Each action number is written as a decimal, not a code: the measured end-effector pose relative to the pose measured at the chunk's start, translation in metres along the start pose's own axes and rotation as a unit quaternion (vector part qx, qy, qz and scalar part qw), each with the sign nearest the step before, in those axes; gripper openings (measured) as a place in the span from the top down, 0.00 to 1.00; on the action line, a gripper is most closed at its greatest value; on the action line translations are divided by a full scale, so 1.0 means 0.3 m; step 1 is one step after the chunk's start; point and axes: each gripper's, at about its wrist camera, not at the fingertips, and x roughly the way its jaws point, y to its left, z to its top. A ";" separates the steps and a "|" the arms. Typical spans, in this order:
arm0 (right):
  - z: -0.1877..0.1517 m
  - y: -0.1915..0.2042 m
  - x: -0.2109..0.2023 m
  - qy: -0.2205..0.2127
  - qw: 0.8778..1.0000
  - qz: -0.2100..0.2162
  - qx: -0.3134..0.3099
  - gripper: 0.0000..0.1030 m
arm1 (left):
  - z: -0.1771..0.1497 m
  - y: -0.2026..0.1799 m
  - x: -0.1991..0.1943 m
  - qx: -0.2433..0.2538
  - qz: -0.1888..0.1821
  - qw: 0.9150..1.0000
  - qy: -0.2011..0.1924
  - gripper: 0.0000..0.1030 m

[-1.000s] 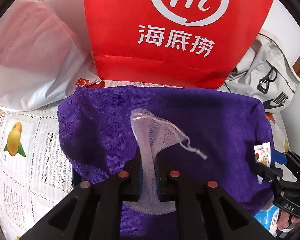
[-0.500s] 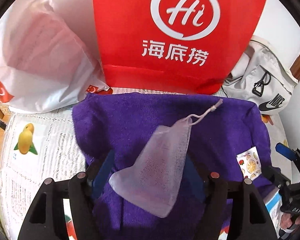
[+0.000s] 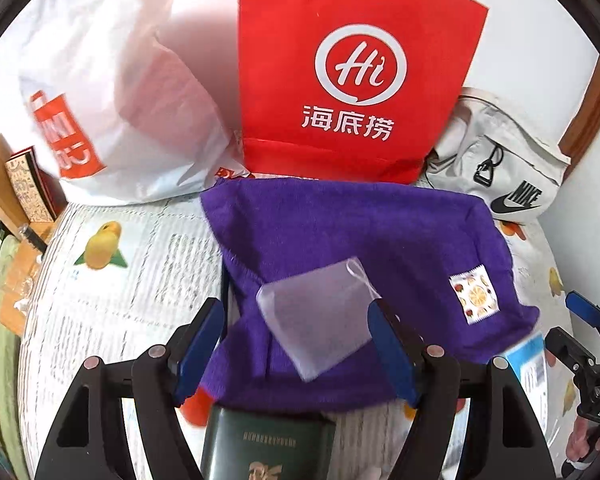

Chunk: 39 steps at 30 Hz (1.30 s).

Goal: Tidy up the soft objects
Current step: 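Lower the mesh bag and sachet onto the purple towel and open both tools, then grasp the white sponge block with the right tool while the left tool approaches the green tissue pack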

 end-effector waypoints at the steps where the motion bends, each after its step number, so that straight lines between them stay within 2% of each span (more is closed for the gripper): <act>1: -0.015 0.009 -0.023 -0.002 1.000 -0.001 0.002 0.12 | -0.013 0.005 -0.012 -0.001 0.000 1.000 -0.001 0.29; 9: -0.160 0.111 -0.150 -0.007 1.000 0.007 -0.004 0.12 | -0.134 0.043 -0.132 -0.009 -0.009 1.000 -0.012 0.29; 17: -0.394 0.181 -0.240 0.022 0.999 0.019 0.019 0.16 | -0.282 0.080 -0.205 -0.021 -0.020 1.000 -0.010 0.29; 22: -0.505 0.224 -0.232 0.036 0.999 0.000 0.018 0.17 | -0.371 0.082 -0.220 -0.019 -0.021 1.000 -0.007 0.29; 23: -0.515 0.224 -0.225 0.038 0.999 0.002 0.020 0.19 | -0.395 0.084 -0.222 -0.018 -0.022 1.000 -0.005 0.29; 25: -0.540 0.227 -0.204 0.042 0.999 0.008 0.030 0.29 | -0.433 0.090 -0.230 -0.016 -0.025 1.000 -0.003 0.29; 29: -0.559 0.231 -0.160 0.042 0.998 0.001 0.042 0.31 | -0.498 0.109 -0.251 -0.014 -0.027 1.000 0.001 0.29; 32: -0.562 0.240 -0.138 0.038 0.998 -0.005 0.042 0.52 | -0.534 0.113 -0.268 -0.006 -0.038 0.999 0.004 0.29; 36: -0.577 0.261 -0.165 0.025 0.999 -0.017 0.021 0.52 | -0.572 0.087 -0.282 0.007 -0.060 0.998 0.005 0.29; 39: -0.598 0.269 -0.235 0.005 1.000 -0.006 0.020 0.52 | -0.599 0.038 -0.280 0.020 -0.079 0.997 0.014 0.29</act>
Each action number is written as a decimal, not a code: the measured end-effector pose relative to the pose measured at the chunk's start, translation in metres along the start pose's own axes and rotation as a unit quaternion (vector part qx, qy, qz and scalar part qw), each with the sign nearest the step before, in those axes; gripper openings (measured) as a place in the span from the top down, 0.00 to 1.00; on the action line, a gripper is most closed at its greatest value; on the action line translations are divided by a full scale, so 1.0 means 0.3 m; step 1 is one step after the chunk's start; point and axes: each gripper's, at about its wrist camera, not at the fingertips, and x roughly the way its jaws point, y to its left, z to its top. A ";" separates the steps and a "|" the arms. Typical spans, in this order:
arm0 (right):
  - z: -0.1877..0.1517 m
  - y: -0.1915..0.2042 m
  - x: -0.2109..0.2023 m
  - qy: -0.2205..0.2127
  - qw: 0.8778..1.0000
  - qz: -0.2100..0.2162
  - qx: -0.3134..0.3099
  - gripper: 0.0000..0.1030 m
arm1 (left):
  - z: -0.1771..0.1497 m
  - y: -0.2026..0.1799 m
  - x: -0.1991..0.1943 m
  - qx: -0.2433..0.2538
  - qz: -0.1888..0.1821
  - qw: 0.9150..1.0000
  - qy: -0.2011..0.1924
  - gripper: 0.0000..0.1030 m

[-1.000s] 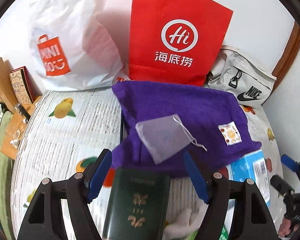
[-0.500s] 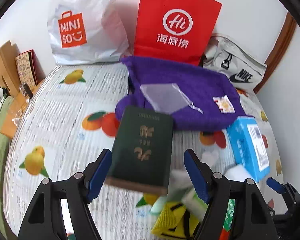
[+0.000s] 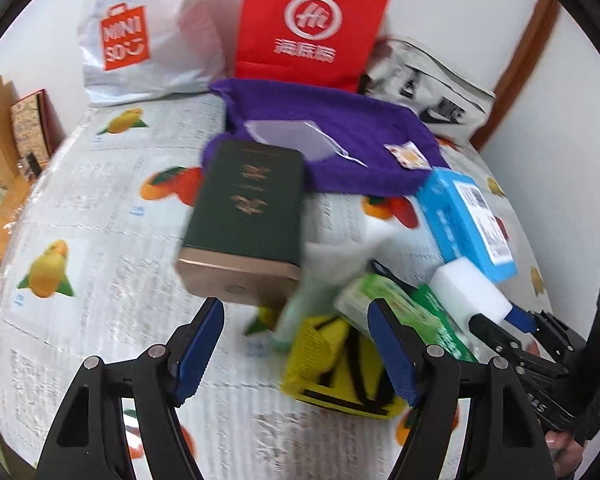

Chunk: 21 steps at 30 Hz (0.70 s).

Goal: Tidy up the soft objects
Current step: 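Grasp the white sponge block with the right tool while the left tool approaches the green tissue pack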

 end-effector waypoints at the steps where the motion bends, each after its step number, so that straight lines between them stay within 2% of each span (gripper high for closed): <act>1: -0.008 -0.003 -0.030 -0.008 1.000 0.003 -0.001 0.52 | -0.006 -0.017 0.002 0.005 -0.005 1.000 0.000 0.29; 7: -0.089 -0.077 -0.149 -0.030 0.999 0.011 0.016 0.51 | -0.030 -0.121 0.017 0.020 -0.025 0.999 0.014 0.29; 13: -0.183 -0.146 -0.152 -0.025 0.999 -0.016 0.012 0.51 | -0.019 -0.223 0.069 0.032 -0.002 0.999 0.028 0.28; 18: -0.224 -0.205 -0.112 -0.013 0.999 -0.017 0.028 0.48 | -0.009 -0.289 0.158 0.052 0.077 0.995 0.046 0.27; 20: -0.230 -0.218 -0.091 -0.007 0.999 -0.009 0.034 0.44 | -0.015 -0.292 0.179 0.062 0.104 0.991 0.050 0.27; 21: -0.230 -0.222 -0.079 -0.006 0.999 -0.006 0.037 0.37 | -0.019 -0.285 0.177 0.062 0.107 0.991 0.050 0.26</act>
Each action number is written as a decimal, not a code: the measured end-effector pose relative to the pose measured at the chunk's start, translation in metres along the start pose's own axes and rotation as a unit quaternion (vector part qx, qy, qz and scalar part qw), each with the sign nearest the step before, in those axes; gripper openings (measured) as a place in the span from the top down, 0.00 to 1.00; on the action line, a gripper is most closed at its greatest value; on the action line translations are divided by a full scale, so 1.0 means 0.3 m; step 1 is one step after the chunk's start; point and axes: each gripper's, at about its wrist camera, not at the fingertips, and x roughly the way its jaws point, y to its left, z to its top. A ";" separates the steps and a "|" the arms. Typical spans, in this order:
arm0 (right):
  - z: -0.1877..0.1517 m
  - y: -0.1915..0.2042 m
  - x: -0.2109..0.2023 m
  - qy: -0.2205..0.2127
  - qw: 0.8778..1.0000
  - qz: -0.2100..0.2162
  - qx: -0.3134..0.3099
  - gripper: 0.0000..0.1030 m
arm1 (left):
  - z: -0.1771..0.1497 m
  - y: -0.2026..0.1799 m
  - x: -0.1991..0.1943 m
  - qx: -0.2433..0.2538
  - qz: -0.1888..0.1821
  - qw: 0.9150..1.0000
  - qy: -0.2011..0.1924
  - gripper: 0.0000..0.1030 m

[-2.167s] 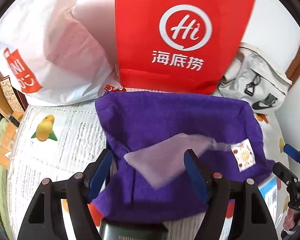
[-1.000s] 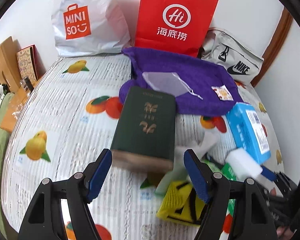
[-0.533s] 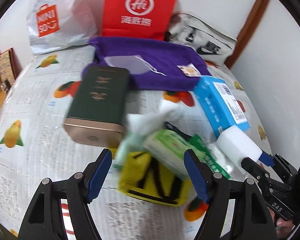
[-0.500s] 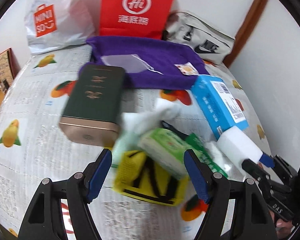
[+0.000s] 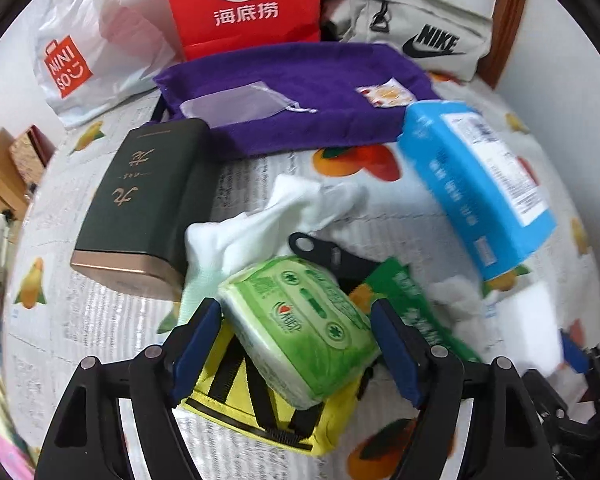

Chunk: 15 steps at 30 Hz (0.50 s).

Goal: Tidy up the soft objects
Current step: 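Grasp the white sponge block with the right tool while the left tool approaches the green tissue pack, then grasp the green tissue pack with the left tool while the right tool lifts the sponge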

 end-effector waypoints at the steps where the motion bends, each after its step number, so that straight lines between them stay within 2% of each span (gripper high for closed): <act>1: 0.001 -0.001 0.009 0.002 1.000 0.000 0.000 0.33 | -0.005 0.009 -0.004 -0.001 -0.001 1.000 0.000 0.26; 5: 0.010 0.001 0.046 0.003 1.000 -0.004 -0.001 0.32 | -0.043 0.070 -0.031 -0.010 -0.003 1.000 -0.005 0.25; 8: 0.013 -0.002 0.065 -0.003 1.000 0.002 0.007 0.33 | -0.063 0.098 -0.033 -0.018 -0.024 0.999 -0.016 0.27; 9: 0.013 -0.001 0.072 -0.001 1.000 -0.002 0.008 0.37 | -0.068 0.101 -0.030 -0.018 -0.029 0.999 -0.020 0.30; 10: 0.013 0.002 0.076 0.000 1.000 -0.006 0.005 0.47 | -0.071 0.104 -0.029 -0.018 -0.035 0.999 -0.023 0.34; 11: 0.016 0.004 0.079 0.002 1.000 -0.009 0.003 0.51 | -0.075 0.110 -0.031 -0.022 -0.045 0.998 -0.027 0.43; 15: 0.019 0.004 0.072 -0.003 1.000 -0.008 0.002 0.50 | -0.079 0.123 -0.047 -0.024 -0.062 0.997 -0.041 0.63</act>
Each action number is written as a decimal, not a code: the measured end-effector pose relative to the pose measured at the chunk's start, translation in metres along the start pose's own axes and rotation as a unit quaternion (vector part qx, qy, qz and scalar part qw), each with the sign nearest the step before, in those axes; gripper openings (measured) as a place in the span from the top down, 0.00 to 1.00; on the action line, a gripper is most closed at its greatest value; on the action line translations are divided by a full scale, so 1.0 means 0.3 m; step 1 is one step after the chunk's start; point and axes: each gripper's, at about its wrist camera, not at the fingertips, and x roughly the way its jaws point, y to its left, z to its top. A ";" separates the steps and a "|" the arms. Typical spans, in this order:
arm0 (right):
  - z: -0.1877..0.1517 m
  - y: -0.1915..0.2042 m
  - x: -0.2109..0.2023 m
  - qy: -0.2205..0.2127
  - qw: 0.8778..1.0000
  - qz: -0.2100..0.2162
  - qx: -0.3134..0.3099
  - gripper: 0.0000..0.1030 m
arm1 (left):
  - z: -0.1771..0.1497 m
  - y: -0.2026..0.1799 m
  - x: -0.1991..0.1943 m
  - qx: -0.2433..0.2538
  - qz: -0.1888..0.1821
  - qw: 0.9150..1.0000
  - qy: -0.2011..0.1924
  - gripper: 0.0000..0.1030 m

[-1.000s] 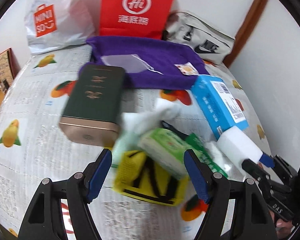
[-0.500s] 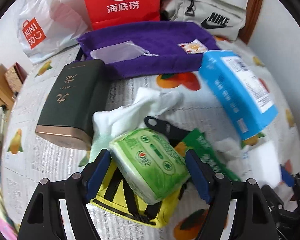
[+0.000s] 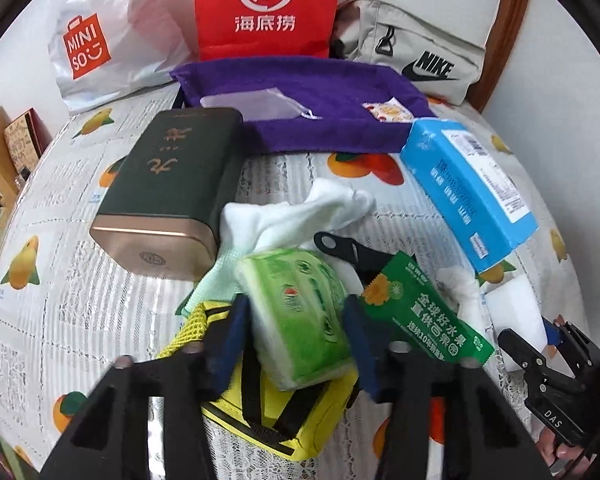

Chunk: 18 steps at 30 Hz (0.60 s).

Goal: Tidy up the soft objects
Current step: 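Grasp the green tissue pack with the left tool while the right tool lifts the sponge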

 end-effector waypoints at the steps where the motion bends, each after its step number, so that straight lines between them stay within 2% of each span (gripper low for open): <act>1: 0.003 -0.005 0.001 0.000 1.000 0.000 0.004 0.50 | 0.000 0.006 -0.007 -0.003 -0.008 1.000 -0.001 0.63; 5: 0.012 -0.017 -0.007 -0.009 1.000 -0.001 0.013 0.51 | -0.006 0.029 -0.037 -0.010 -0.028 1.000 -0.009 0.68; 10: 0.037 -0.036 0.010 -0.020 0.999 0.007 0.027 0.51 | -0.030 0.058 -0.084 -0.016 -0.040 0.999 -0.019 0.69; 18: 0.076 0.017 0.059 -0.014 1.000 0.019 0.015 0.51 | -0.046 0.112 -0.131 -0.031 -0.046 0.998 -0.030 0.69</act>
